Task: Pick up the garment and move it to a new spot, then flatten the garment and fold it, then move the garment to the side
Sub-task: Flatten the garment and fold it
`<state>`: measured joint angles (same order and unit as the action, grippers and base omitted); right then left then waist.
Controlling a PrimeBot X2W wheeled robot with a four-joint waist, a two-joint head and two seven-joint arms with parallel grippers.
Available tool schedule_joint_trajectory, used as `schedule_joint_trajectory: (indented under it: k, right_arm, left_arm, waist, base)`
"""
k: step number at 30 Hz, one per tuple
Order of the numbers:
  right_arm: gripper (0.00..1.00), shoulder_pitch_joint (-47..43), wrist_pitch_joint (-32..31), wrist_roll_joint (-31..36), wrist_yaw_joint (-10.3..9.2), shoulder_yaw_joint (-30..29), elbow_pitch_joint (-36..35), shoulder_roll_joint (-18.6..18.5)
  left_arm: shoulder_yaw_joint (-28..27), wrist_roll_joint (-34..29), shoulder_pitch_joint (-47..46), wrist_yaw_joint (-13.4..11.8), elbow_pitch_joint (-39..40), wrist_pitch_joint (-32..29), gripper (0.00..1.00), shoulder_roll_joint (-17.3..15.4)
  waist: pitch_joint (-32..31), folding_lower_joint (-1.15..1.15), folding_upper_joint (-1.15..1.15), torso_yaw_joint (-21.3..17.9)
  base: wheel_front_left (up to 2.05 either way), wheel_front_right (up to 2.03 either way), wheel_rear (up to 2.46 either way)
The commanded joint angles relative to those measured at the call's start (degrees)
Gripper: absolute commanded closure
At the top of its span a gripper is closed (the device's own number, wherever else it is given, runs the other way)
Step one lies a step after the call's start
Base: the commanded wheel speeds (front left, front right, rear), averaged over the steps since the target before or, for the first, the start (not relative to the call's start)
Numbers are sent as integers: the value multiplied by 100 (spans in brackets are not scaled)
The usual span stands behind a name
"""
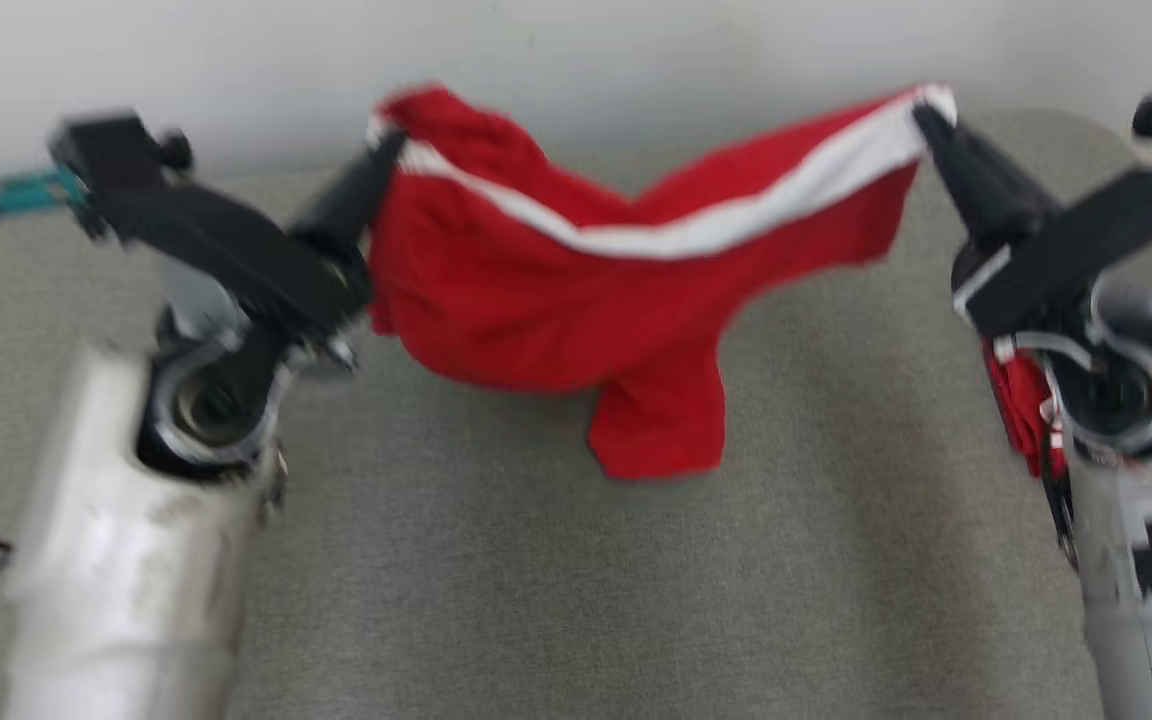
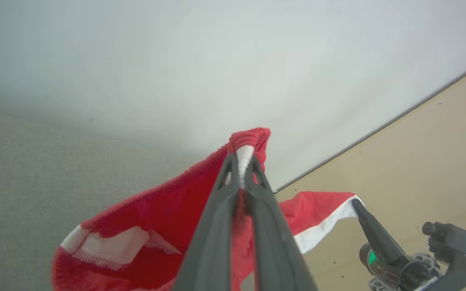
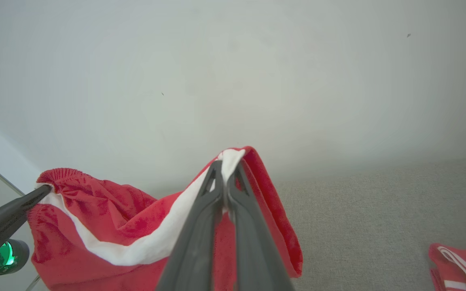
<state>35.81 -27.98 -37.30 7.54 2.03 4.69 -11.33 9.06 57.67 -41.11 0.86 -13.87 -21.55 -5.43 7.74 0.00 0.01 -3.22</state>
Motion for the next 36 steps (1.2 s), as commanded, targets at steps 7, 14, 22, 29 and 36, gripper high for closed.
schedule_joint_trajectory:
  k: [7,14,22,29,36]
  right_arm:
    - [100,2374,47,324,-13,-197,1200,480]
    - [100,4623,1578,718,-15,-842,2187,781]
    - [100,5585,2990,841,-21,-815,2960,786]
    - [100,5013,3173,672,-20,-41,3404,602]
    - [100,3741,2594,-178,-16,1153,2869,19]
  left_arm:
    - [-847,391,-1923,-879,-202,7,100,-118]
    - [-1263,170,-3818,-789,-465,959,100,-219]
    - [-1714,512,-4543,114,-933,1873,100,-193]
    - [-1633,577,-3822,570,-1381,2068,100,-180]
    - [-1329,1109,-2402,657,-826,1845,100,-139]
  waist:
    - [1773,0,-1,-570]
    - [2884,0,-1,-672]
    - [3475,0,-1,-610]
    - [3655,0,-1,-487]
    - [3095,0,-1,-335]
  base:
    - [0,0,0]
    - [0,0,0]
    - [0,0,0]
    - [0,0,0]
    - [0,0,0]
